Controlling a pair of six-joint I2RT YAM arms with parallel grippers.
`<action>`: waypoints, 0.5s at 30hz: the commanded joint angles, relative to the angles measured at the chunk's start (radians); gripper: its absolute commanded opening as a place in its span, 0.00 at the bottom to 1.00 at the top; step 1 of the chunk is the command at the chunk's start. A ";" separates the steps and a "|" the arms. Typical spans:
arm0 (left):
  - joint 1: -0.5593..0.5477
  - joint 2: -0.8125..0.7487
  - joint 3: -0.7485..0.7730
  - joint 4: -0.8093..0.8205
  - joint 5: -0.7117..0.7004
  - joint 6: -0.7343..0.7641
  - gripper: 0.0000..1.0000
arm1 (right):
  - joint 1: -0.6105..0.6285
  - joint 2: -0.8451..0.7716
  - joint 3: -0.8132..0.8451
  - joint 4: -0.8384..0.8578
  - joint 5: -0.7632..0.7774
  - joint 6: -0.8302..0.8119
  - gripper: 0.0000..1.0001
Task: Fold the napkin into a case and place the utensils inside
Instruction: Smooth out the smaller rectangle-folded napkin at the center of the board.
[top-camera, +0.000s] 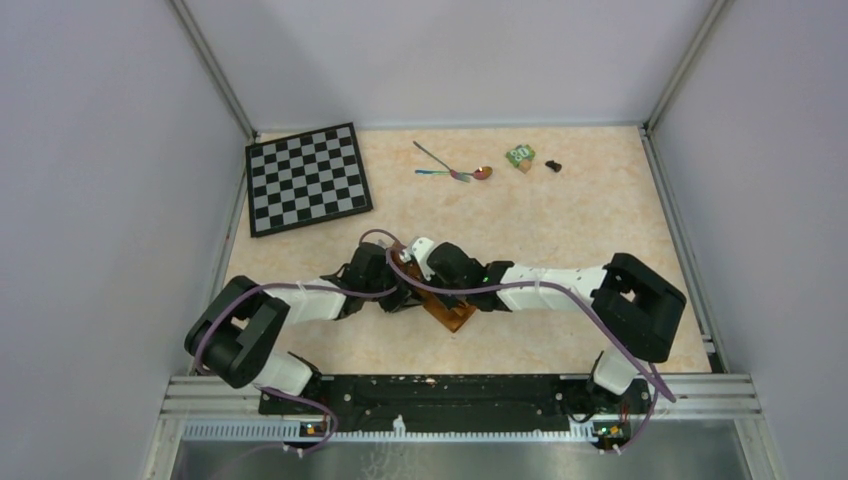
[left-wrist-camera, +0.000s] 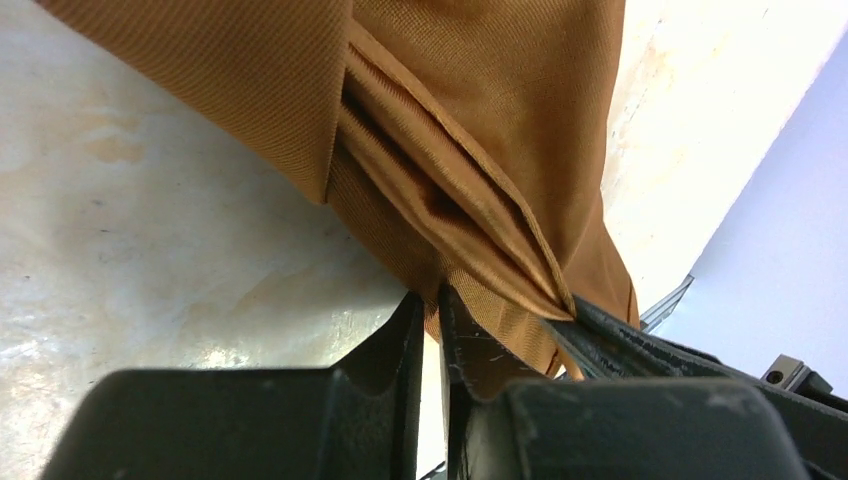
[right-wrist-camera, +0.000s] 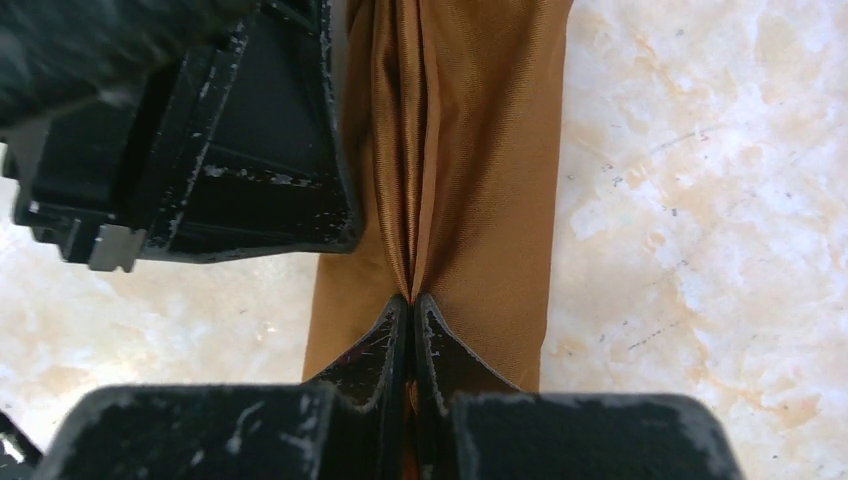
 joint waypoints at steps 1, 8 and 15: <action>-0.014 0.016 -0.030 0.007 -0.075 -0.004 0.14 | 0.015 -0.037 0.046 0.001 -0.089 0.100 0.00; -0.021 -0.010 -0.040 0.001 -0.100 -0.013 0.11 | 0.015 0.013 0.025 0.038 -0.122 0.205 0.00; -0.025 -0.027 -0.061 0.004 -0.118 -0.020 0.09 | -0.009 0.064 -0.015 0.107 -0.148 0.288 0.00</action>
